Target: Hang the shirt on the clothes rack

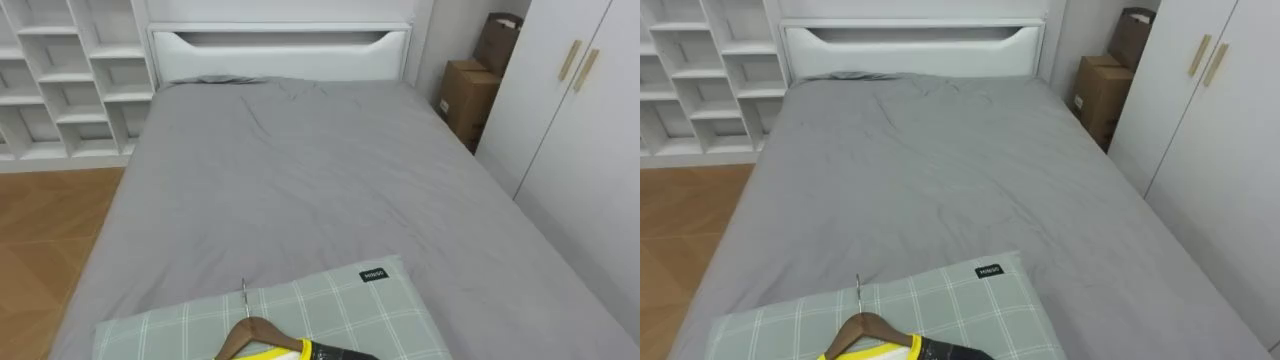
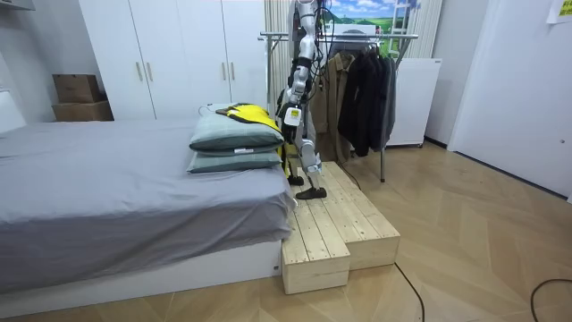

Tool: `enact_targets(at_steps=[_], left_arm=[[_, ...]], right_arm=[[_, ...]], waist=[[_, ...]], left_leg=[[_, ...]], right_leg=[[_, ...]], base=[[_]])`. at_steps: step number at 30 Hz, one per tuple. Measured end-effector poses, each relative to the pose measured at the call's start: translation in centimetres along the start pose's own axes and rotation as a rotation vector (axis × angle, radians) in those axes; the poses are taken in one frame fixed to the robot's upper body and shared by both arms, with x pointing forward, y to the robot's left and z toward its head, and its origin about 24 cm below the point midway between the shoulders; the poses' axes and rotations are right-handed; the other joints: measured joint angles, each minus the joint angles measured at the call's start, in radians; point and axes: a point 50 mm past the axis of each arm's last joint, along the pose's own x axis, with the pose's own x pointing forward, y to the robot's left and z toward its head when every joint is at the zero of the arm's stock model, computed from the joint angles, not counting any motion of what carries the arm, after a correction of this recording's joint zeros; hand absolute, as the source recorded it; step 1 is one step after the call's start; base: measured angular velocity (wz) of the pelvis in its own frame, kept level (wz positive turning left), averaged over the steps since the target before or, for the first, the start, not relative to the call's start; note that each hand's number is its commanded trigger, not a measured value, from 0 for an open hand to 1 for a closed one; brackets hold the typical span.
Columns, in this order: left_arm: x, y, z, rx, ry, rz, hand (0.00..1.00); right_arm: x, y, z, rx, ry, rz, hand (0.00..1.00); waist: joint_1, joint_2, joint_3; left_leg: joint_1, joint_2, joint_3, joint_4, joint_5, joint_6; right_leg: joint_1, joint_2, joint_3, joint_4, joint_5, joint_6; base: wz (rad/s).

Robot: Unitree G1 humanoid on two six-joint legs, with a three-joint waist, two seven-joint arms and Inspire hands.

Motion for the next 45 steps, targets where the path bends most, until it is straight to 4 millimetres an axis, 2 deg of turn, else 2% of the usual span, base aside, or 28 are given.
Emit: enact_targets(at_steps=[6, 13, 22, 26, 32, 37, 41, 45], left_arm=[[0.0, -0.1, 0.0, 0.0, -0.004, 0.005, 0.0], [0.0, -0.2, -0.3, -0.002, 0.002, 0.004, 0.0], [0.0, -0.2, -0.5, -0.007, 0.005, 0.026, 0.0], [-0.1, -0.1, -0.7, -0.019, 0.006, 0.046, 0.0], [-0.2, 0.3, -1.1, -0.039, 0.013, 0.07, 0.0], [-0.4, 1.1, -1.7, -0.07, 0.027, 0.122, 0.0], [-0.8, 2.7, -2.9, -0.116, 0.061, 0.216, 0.0], [-1.3, 4.3, -3.6, -0.176, 0.083, 0.327, 0.0]], right_arm=[[0.0, 0.2, -0.6, 0.131, -0.007, 0.004, 0.0], [-0.1, 0.0, -1.3, 0.238, -0.01, -0.006, 0.0], [-0.1, 0.0, -1.5, 0.238, 0.013, -0.021, 0.0], [-0.1, -0.1, -1.5, 0.232, 0.019, -0.037, 0.0], [-0.1, -0.1, -1.6, 0.232, 0.029, -0.04, 0.0], [-0.1, -0.1, -1.4, 0.232, 0.032, -0.038, 0.0], [-0.1, -0.2, -1.5, 0.236, 0.04, -0.041, 0.0], [-0.3, -0.9, -1.6, 0.235, 0.052, -0.064, 0.0]], waist=[[-0.005, -0.001, 0.0033], [-0.031, 0.009, 0.0078], [-0.022, 0.007, 0.0057], [-0.021, 0.004, 0.0006], [-0.02, 0.002, 0.0016], [-0.021, 0.001, 0.0019], [-0.02, 0.001, 0.002], [0.002, 0.004, 0.0021]], left_leg=[[0.0, 0.0, 0.0, -0.001, 0.0, 0.0], [0.0, -0.001, -0.011, -0.001, -0.003, 0.002], [-0.002, -0.001, -0.006, -0.002, -0.003, 0.002], [0.003, -0.001, -0.006, 0.0, -0.004, 0.002], [0.016, -0.001, -0.009, 0.0, -0.007, 0.005], [0.015, -0.001, -0.011, 0.001, -0.011, 0.006], [0.015, 0.0, -0.014, 0.002, -0.011, 0.006], [0.017, 0.0, -0.014, 0.002, -0.011, 0.006]], right_leg=[[0.001, -0.001, -0.001, 0.0, 0.0, 0.0], [0.003, -0.003, -0.006, 0.0, -0.001, 0.002], [0.0, -0.001, -0.005, 0.0, -0.003, 0.003], [0.005, -0.002, -0.005, 0.0, -0.003, 0.004], [0.017, -0.002, -0.005, 0.001, -0.006, 0.007], [0.017, -0.001, -0.006, 0.002, -0.008, 0.009], [0.018, -0.001, -0.006, 0.002, -0.009, 0.008], [0.02, -0.001, -0.006, 0.002, -0.01, 0.01]], base=[[0.0], [0.02], [0.0], [0.0], [0.0], [0.0], [0.0], [0.0]])
